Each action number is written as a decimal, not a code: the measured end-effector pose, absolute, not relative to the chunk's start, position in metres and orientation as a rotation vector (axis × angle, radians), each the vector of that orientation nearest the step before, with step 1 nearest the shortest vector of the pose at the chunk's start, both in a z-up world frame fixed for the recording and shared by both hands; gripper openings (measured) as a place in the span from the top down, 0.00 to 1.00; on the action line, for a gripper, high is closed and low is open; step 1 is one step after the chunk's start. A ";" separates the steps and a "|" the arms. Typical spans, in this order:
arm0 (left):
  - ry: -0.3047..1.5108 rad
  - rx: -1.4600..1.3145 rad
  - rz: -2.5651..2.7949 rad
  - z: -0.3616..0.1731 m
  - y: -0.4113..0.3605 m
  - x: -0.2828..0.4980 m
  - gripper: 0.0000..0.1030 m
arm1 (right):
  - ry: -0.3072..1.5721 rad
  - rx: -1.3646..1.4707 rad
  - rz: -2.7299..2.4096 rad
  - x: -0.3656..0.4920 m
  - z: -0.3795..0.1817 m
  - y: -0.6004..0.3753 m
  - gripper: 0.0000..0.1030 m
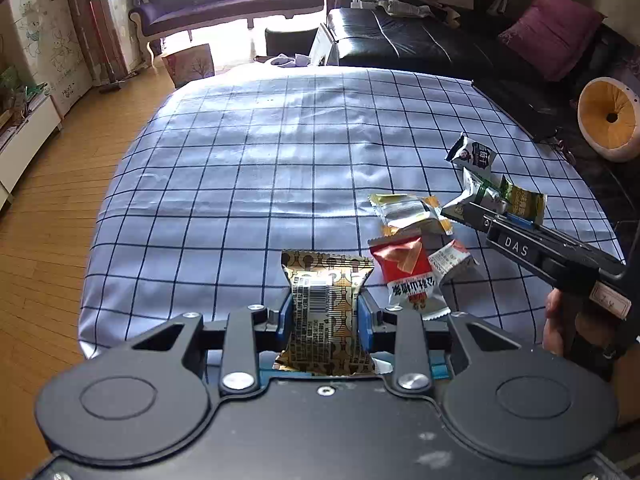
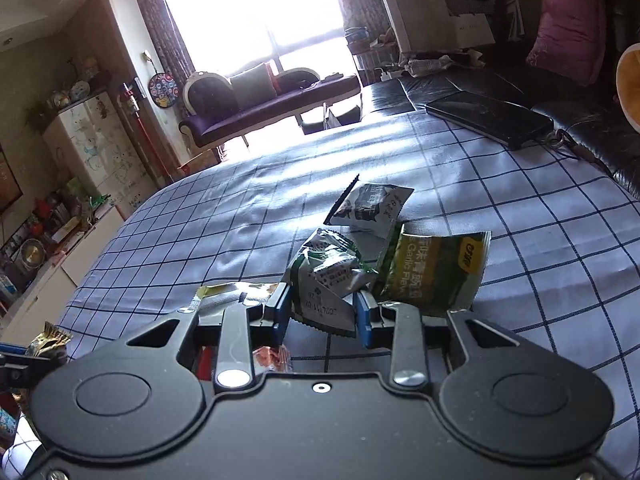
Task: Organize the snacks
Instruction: 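Carry the snack cake and green-white bag toward the gold tray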
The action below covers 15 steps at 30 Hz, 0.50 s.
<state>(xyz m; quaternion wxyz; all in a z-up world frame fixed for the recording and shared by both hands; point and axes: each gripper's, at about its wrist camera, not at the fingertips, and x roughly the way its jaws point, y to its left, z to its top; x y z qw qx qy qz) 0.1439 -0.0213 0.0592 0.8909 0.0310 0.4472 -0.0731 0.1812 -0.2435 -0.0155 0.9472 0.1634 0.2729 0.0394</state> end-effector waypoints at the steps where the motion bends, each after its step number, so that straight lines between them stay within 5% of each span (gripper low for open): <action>1: 0.926 0.065 -0.149 0.060 -0.019 0.135 0.68 | 0.552 0.326 0.083 0.179 -0.013 -0.242 0.58; 15: 0.967 -0.003 -0.152 0.046 0.013 0.077 0.68 | 0.524 0.206 0.125 0.104 0.036 -0.222 0.58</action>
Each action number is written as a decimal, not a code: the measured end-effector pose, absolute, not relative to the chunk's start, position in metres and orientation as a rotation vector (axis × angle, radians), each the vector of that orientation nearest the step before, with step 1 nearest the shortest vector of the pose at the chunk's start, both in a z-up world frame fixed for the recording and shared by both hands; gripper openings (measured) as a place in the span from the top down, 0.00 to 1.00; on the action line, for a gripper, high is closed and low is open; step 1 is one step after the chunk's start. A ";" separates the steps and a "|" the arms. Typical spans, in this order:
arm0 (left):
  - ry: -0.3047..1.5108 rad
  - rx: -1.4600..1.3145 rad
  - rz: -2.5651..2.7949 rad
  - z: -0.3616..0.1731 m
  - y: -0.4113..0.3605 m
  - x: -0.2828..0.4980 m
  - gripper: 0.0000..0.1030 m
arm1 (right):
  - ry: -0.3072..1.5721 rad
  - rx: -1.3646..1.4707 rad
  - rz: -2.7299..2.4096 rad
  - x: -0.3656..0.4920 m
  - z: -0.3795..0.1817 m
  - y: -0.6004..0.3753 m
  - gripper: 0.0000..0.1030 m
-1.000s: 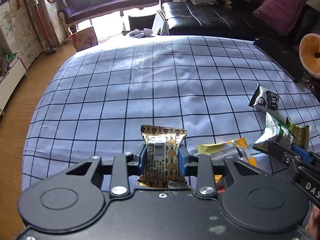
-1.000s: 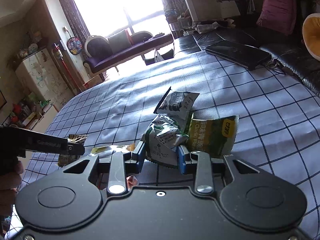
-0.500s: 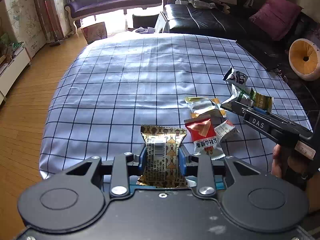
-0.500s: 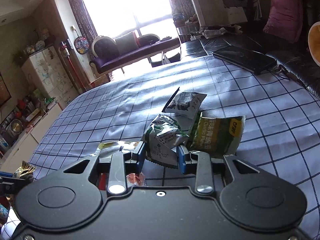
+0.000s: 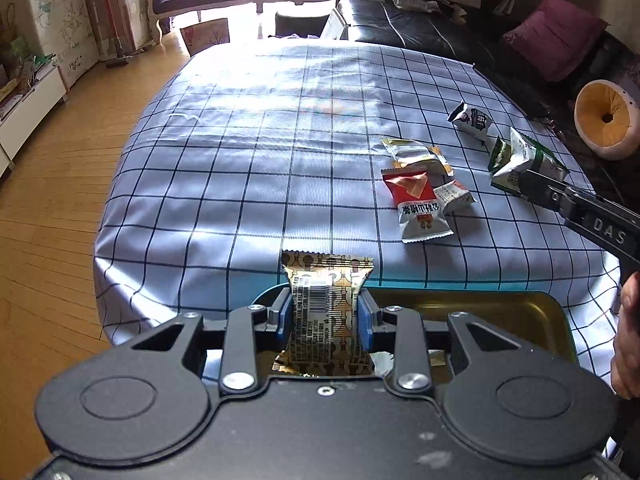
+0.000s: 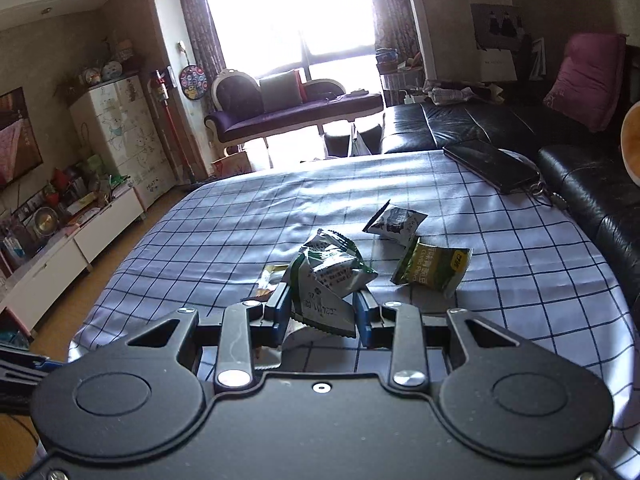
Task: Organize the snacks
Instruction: 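Carry the snack cake and green-white bag toward the gold tray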
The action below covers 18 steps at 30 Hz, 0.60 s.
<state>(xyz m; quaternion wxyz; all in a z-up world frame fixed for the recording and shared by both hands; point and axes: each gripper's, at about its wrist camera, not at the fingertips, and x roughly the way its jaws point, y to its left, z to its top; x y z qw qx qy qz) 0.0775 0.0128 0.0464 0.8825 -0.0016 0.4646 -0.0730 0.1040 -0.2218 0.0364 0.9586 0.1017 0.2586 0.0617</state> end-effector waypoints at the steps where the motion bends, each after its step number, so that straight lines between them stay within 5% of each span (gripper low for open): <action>1: 0.967 -0.008 -0.151 0.046 0.015 0.075 0.68 | 0.528 0.198 0.135 0.098 0.038 -0.219 0.58; 18: 0.922 -0.040 -0.149 0.061 0.045 0.060 0.68 | 0.571 0.201 0.127 0.062 0.038 -0.220 0.58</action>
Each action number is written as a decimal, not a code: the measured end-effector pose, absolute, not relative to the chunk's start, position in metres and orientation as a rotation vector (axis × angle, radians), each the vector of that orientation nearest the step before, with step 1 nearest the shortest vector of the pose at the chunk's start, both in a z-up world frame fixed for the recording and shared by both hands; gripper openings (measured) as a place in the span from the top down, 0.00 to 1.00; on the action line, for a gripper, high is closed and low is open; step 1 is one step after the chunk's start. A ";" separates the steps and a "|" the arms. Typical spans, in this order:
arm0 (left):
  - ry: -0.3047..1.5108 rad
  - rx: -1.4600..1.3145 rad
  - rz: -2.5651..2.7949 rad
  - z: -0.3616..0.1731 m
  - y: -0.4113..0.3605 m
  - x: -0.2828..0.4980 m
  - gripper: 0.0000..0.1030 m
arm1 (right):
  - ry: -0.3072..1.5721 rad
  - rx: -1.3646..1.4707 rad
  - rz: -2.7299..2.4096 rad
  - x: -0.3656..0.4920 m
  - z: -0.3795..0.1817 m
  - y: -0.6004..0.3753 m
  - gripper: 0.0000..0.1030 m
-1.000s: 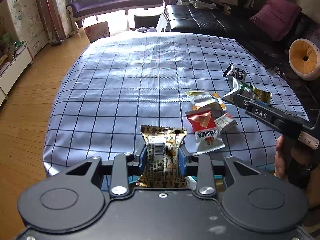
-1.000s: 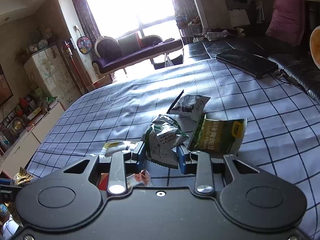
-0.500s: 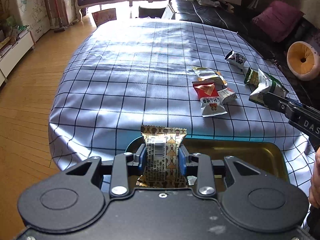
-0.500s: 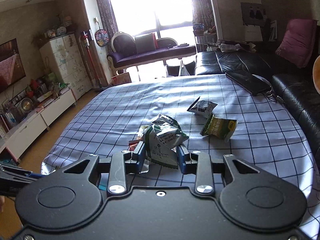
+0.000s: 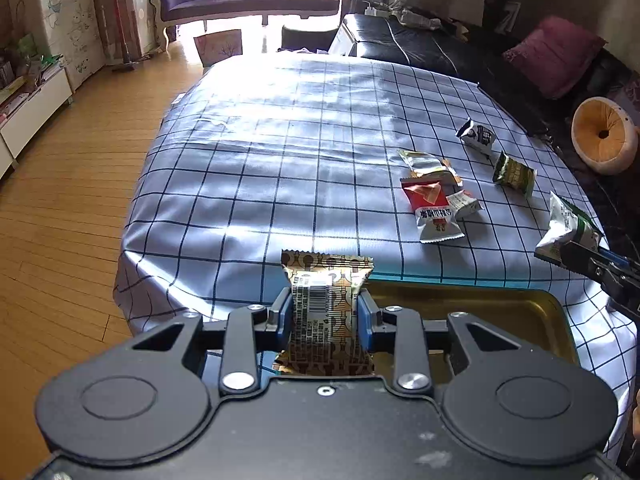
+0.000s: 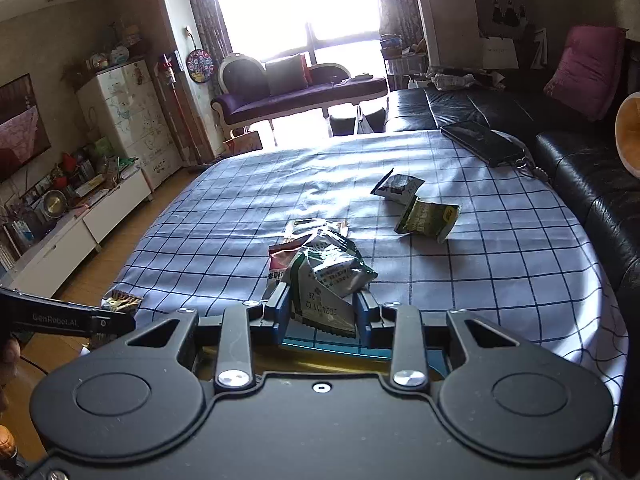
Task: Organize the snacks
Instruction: 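Carry the snack cake and green-white bag toward the gold tray, then lower the snack cake into the tray while right gripper releases the bag there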
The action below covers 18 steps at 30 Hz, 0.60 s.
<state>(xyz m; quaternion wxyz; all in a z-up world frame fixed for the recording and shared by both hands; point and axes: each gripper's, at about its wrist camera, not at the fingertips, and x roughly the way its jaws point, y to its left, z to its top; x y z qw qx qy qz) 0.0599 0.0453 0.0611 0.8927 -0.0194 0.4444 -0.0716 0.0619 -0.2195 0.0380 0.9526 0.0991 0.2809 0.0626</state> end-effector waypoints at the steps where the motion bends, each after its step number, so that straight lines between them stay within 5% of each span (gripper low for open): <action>1: 0.921 -0.050 -0.145 0.064 0.049 0.060 0.68 | 0.565 0.198 0.121 0.059 0.038 -0.221 0.58; 18: 1.087 -0.027 -0.243 0.039 0.017 0.053 0.69 | 0.670 0.182 0.139 0.040 0.028 -0.224 0.58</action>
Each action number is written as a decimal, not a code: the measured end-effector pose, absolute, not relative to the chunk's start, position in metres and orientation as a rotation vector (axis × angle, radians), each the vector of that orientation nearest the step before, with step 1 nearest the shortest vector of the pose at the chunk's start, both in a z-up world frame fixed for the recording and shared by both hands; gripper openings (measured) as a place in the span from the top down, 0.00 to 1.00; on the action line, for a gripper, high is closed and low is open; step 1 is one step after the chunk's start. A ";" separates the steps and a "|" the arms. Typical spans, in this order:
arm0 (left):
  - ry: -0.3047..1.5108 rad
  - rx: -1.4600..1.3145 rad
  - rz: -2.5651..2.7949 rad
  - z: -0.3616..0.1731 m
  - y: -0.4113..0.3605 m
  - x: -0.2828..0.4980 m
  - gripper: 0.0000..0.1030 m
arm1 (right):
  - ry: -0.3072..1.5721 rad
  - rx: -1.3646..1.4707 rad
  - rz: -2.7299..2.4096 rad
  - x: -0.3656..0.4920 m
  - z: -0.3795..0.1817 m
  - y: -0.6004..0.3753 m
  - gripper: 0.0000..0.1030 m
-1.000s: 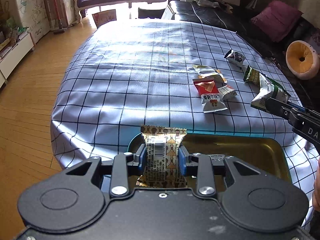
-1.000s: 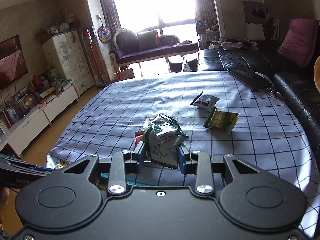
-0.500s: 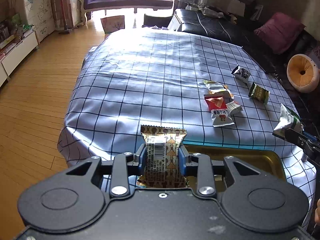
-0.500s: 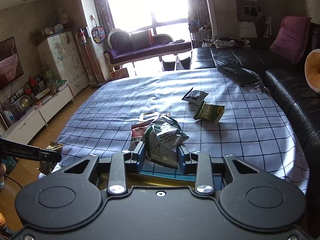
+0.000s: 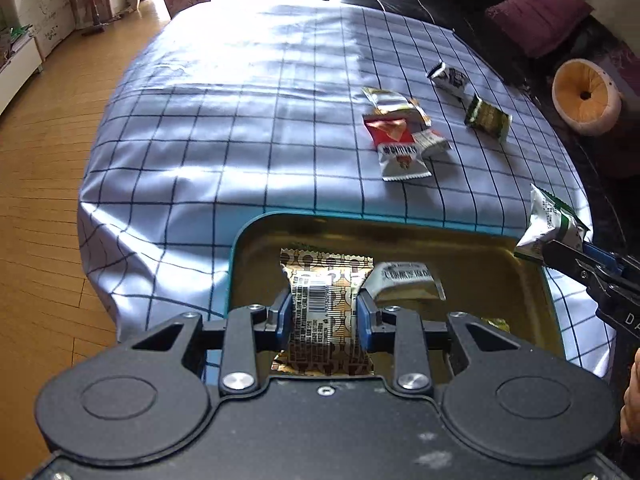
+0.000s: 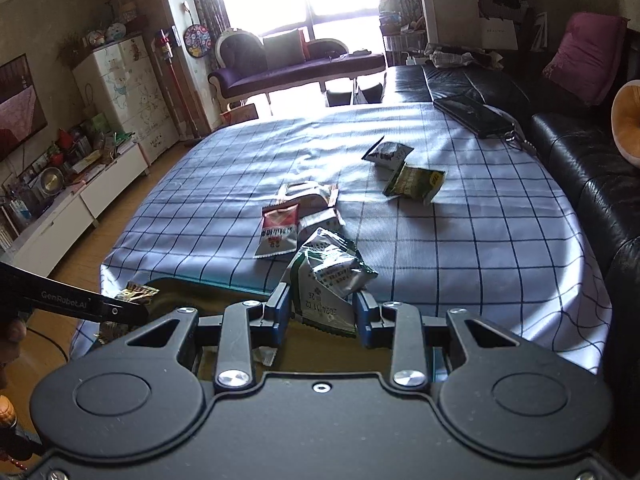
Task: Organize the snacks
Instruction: 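Lower the snack cake into the tray while right gripper releases the bag there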
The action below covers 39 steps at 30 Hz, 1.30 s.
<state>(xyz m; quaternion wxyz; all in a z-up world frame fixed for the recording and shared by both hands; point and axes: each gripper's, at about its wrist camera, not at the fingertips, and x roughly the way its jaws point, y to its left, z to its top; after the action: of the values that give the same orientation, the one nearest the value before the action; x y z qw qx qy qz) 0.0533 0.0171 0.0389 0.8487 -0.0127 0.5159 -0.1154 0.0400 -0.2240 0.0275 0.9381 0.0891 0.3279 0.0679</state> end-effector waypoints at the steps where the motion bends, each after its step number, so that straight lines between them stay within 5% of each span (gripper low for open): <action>1: 1.098 -0.016 -0.251 0.036 0.013 0.052 0.69 | 0.686 0.179 0.141 0.038 0.026 -0.223 0.58; 39: 1.149 0.060 -0.184 0.010 -0.003 0.048 0.64 | 0.778 0.118 0.172 0.022 0.023 -0.203 0.56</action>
<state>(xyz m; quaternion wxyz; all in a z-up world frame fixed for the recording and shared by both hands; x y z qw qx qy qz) 0.0475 -0.0032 0.0097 0.8351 0.0283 0.5425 -0.0869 0.0224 -0.2029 0.0234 0.9200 0.0576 0.3786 0.0837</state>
